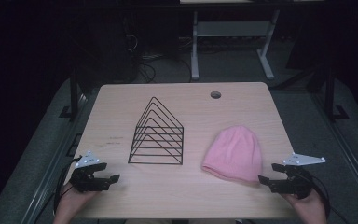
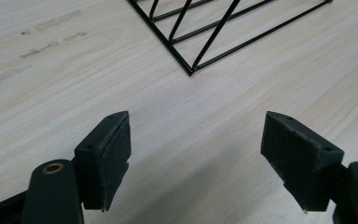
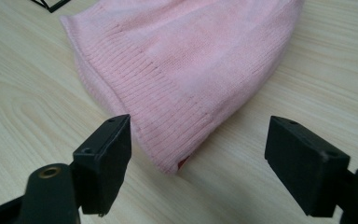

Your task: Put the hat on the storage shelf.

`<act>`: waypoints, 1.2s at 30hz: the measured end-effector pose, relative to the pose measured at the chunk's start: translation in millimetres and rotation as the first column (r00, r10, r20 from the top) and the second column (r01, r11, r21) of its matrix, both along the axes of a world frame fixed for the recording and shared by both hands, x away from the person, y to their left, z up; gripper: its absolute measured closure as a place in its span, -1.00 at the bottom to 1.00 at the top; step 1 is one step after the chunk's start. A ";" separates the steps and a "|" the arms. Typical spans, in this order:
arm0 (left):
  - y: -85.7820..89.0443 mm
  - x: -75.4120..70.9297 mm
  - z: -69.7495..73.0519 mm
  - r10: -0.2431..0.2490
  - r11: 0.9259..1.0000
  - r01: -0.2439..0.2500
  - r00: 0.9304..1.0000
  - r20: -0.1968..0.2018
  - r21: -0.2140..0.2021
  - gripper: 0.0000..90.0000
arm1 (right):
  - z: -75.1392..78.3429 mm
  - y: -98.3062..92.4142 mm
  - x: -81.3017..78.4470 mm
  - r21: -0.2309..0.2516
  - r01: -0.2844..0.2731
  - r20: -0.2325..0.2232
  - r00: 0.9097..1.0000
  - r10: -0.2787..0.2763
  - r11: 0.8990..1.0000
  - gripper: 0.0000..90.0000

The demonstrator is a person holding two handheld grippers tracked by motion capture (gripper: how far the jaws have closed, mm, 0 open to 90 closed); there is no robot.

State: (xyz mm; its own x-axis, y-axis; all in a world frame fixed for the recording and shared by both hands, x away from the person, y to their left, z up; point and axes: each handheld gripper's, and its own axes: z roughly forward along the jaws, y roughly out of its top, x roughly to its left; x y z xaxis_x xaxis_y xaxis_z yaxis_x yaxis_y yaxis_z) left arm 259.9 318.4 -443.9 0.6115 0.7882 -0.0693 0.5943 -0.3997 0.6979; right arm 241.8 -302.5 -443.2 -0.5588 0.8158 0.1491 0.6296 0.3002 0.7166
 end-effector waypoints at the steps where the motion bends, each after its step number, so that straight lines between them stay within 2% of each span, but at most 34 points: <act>1: 0.1 -0.1 0.4 -0.004 1.000 0.004 1.000 0.002 0.016 -0.46 | 0.3 0.2 -0.1 0.003 -0.001 0.001 1.000 0.001 1.000 -0.52; 7: -1.4 -0.9 -0.4 -0.008 1.000 0.008 1.000 -0.001 0.013 -0.46 | 4.1 1.2 -1.0 0.000 0.004 0.004 1.000 -0.004 1.000 -0.56; 12: -1.7 -2.4 -1.1 -0.011 1.000 0.011 1.000 -0.004 0.006 -0.46 | 12.9 7.8 1.7 0.010 -0.009 -0.017 1.000 0.009 1.000 -0.63; 18: -3.8 -3.4 -0.7 -0.007 1.000 0.007 1.000 -0.004 -0.004 -0.47 | 27.6 12.6 6.7 0.009 -0.022 0.005 1.000 0.022 1.000 -0.64; 24: -4.5 -2.8 -0.5 -0.014 1.000 0.014 1.000 -0.004 -0.015 -0.48 | 36.1 12.0 13.3 0.007 -0.022 -0.001 1.000 0.022 1.000 -0.64; 25: -4.3 -3.0 -0.8 -0.007 1.000 0.007 1.000 -0.010 -0.021 -0.48 | 40.5 12.8 18.9 -0.007 -0.033 -0.013 0.999 0.033 0.999 -0.64; 29: -2.9 -2.8 -0.8 -0.005 1.000 0.005 1.000 -0.008 -0.028 -0.48 | 46.4 14.6 28.1 -0.007 -0.036 -0.012 0.999 0.036 0.999 -0.64; 30: -3.1 -2.8 -0.8 -0.004 1.000 0.004 1.000 -0.008 -0.028 -0.48 | 47.8 15.7 32.2 -0.003 -0.041 -0.009 0.999 0.041 0.999 -0.64; 31: -4.0 -3.1 -1.0 0.000 0.999 -0.001 1.000 -0.007 -0.038 -0.48 | 50.5 19.9 41.9 0.001 -0.059 -0.028 0.998 0.059 0.998 -0.64; 34: -3.7 -3.0 -1.0 0.001 0.999 -0.001 1.000 -0.004 -0.033 -0.48 | 52.4 24.6 49.7 -0.018 -0.070 -0.039 0.997 0.070 0.997 -0.64; 36: -3.0 -3.2 -0.4 0.007 0.999 -0.007 1.000 -0.007 -0.041 -0.48 | 56.1 31.8 62.0 -0.051 -0.086 -0.053 0.995 0.083 0.995 -0.64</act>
State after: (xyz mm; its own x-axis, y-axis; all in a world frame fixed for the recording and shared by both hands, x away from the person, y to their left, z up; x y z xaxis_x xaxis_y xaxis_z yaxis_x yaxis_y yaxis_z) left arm 256.7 315.4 -444.3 0.6054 0.7889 -0.1053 0.6015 -0.3668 0.7097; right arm 303.8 -270.8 -387.2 -0.6190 0.7734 0.1366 0.6355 0.3911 0.6657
